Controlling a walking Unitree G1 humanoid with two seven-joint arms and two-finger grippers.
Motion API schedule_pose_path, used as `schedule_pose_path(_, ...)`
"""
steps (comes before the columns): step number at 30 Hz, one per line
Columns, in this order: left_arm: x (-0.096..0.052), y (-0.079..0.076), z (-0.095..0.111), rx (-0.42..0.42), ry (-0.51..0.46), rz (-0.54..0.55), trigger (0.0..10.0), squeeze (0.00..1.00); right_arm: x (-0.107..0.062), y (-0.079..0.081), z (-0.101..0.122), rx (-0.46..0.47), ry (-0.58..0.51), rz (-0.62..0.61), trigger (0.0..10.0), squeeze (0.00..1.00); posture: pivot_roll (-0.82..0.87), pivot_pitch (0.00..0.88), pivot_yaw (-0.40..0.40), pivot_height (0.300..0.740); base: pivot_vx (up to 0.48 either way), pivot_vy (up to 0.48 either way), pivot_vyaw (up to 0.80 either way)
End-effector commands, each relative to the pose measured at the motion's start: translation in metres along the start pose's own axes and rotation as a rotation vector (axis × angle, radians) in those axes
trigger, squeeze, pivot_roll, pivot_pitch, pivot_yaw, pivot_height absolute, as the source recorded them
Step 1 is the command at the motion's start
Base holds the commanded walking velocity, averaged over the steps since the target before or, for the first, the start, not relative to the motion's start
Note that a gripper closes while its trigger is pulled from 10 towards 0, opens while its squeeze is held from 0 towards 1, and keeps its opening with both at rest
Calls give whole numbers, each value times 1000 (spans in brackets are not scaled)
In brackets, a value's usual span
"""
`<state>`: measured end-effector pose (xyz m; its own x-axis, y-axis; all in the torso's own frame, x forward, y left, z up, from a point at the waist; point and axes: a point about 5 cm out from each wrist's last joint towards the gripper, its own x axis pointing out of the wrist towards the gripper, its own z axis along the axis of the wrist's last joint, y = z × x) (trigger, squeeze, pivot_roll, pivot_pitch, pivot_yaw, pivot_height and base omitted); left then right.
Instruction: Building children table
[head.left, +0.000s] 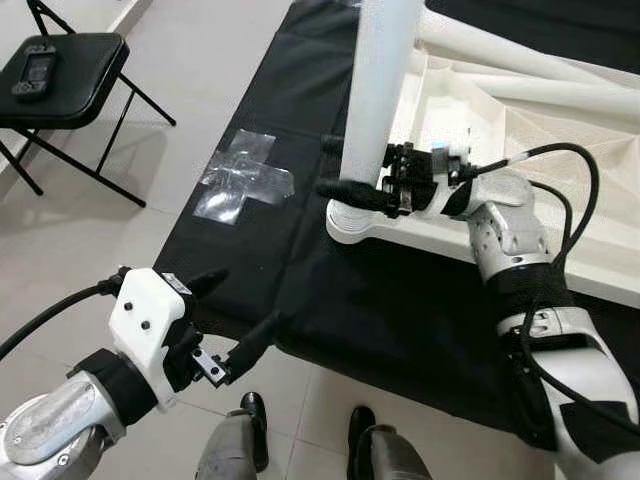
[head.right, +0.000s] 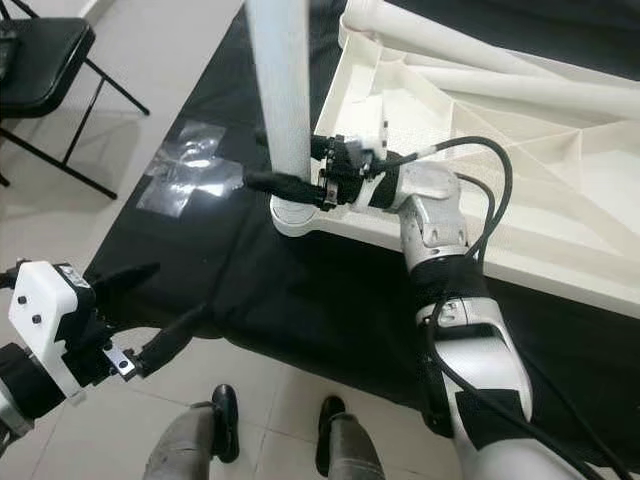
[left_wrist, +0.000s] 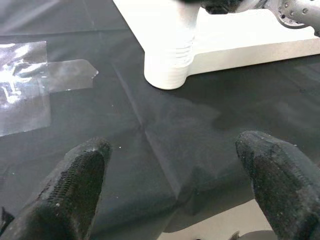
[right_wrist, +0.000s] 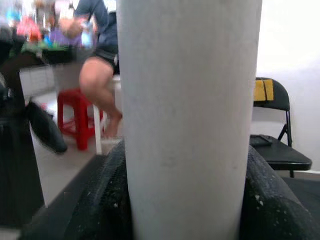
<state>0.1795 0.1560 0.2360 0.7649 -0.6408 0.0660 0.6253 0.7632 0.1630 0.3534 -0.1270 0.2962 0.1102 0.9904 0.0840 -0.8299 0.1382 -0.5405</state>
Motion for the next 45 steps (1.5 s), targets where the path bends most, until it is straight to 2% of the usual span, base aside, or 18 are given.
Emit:
schedule_pose_path(1,-2,-4,0,2,19,-22,10000,0,-8,17,-31,82,148,50,10000,0,252,482,-21,740,0,0,0)
schedule_pose_path(6,-1,-4,0,1,18,-25,10000,0,-9,21,-32,42,201,100,10000,0,246,479,-22,740,0,0,0)
schedule_pose_path(14,2,-5,0,-5,3,-22,10000,0,1,11,-26,111,126,52,10000,0,227,464,-45,740,0,0,0)
schedule_pose_path(18,4,-5,-1,-7,-3,-20,10000,0,7,0,-39,228,160,-249,10000,0,205,460,-60,740,0,0,0)
schedule_pose_path(19,4,-5,-1,-7,-3,-20,10000,0,7,0,-39,228,160,-249,10000,0,205,460,-60,740,0,0,0)
schedule_pose_path(21,5,-5,-1,-11,-5,-22,10000,0,6,10,-50,255,183,-387,10000,0,192,458,-65,740,0,0,0)
schedule_pose_path(22,5,-5,-1,-11,-5,-22,10000,0,6,10,-50,255,183,-387,10000,0,192,458,-65,740,0,0,0)
schedule_pose_path(24,6,-5,-2,-13,-8,-25,10000,0,3,29,-60,307,218,-568,10000,0,186,457,-71,740,0,0,0)
schedule_pose_path(28,7,-5,-2,-13,-8,-25,10000,0,3,30,-61,313,222,-584,10000,0,186,457,-71,740,0,0,0)
schedule_pose_path(29,7,-4,-2,-13,-9,-26,10000,0,1,41,-65,327,246,-719,10000,0,178,452,-73,740,0,0,0)
schedule_pose_path(31,7,-4,-2,-13,-9,-26,10000,0,1,41,-65,327,246,-719,10000,0,178,452,-73,740,0,0,0)
schedule_pose_path(32,8,-3,-2,-11,-12,-27,10000,0,8,81,-72,333,297,-856,10000,0,175,442,-68,740,0,0,0)
schedule_pose_path(33,8,-3,-2,-11,-12,-27,10000,0,8,81,-72,333,297,-856,10000,0,175,442,-68,740,0,0,0)
schedule_pose_path(34,10,-1,-2,-7,-15,-30,10000,0,9,106,-70,324,335,-973,10000,0,170,434,-62,740,0,0,0)
schedule_pose_path(35,10,-1,-2,-7,-15,-30,10000,0,9,106,-70,324,335,-973,10000,0,170,434,-62,740,0,0,0)
schedule_pose_path(36,12,2,-1,8,-19,-36,10000,0,7,111,-70,312,349,-1080,10000,0,177,407,-57,740,0,0,0)
schedule_pose_path(42,14,11,3,45,-33,-25,10000,0,8,97,-72,312,330,-1157,10000,0,183,380,-56,740,0,0,0)
schedule_pose_path(45,16,24,10,90,-52,4,10000,0,12,88,-72,369,283,-1193,10000,0,185,358,-53,740,0,0,0)
